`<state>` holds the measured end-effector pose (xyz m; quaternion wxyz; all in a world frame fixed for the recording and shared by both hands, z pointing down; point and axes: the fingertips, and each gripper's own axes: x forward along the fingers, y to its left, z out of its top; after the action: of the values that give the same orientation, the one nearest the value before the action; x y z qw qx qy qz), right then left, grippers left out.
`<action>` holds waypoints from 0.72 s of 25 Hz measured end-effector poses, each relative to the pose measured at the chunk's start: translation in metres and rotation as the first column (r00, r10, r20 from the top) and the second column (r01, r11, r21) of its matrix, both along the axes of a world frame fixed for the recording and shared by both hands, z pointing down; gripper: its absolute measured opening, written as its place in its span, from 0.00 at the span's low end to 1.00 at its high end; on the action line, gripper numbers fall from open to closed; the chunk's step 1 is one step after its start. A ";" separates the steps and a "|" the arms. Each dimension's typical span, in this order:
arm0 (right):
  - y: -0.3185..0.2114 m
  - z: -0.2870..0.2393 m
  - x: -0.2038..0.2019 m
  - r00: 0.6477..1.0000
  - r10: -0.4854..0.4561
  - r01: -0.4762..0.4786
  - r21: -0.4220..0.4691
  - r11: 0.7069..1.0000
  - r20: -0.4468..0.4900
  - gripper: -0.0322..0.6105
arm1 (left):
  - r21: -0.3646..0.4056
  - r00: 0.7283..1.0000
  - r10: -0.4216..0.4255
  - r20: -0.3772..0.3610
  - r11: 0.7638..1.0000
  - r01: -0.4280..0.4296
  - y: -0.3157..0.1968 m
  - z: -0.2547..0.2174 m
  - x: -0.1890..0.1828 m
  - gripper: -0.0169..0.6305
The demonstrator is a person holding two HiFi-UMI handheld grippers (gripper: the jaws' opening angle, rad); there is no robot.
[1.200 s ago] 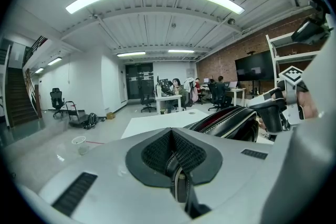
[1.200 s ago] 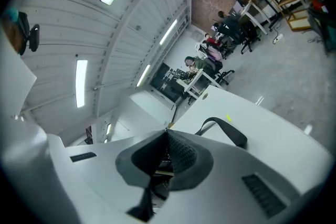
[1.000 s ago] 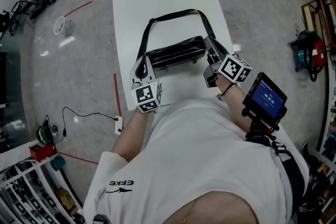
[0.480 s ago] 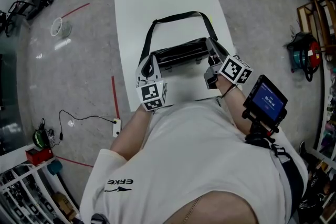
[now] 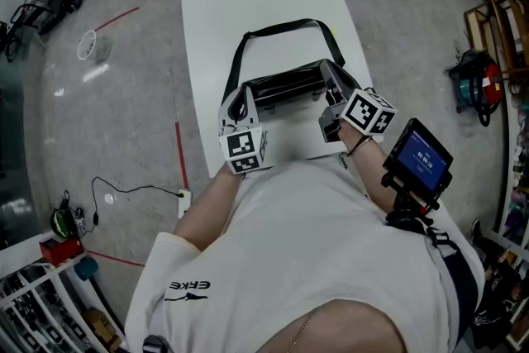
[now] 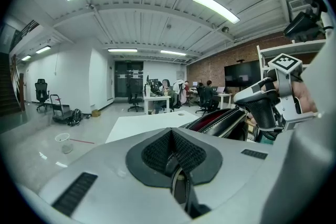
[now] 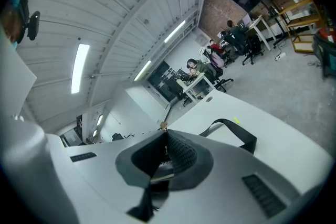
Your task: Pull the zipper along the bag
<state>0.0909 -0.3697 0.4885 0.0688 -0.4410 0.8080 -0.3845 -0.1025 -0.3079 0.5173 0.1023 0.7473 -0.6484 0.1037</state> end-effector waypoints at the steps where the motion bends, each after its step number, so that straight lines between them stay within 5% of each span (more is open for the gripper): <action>1: 0.000 0.000 -0.001 1.000 -0.003 0.003 0.003 1.000 -0.003 0.06 | 0.000 1.000 0.003 -0.003 1.000 -0.003 -0.001 0.000 0.001 0.03; 18: 0.004 -0.007 -0.007 0.983 -0.022 0.038 0.087 0.995 -0.180 0.06 | 0.007 0.998 0.058 -0.033 0.998 -0.058 -0.012 0.006 0.029 0.03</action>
<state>0.0837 -0.3658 0.4818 0.0102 -0.4580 0.8340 -0.3075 -0.0735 -0.3198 0.5230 0.1076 0.7678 -0.6248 0.0920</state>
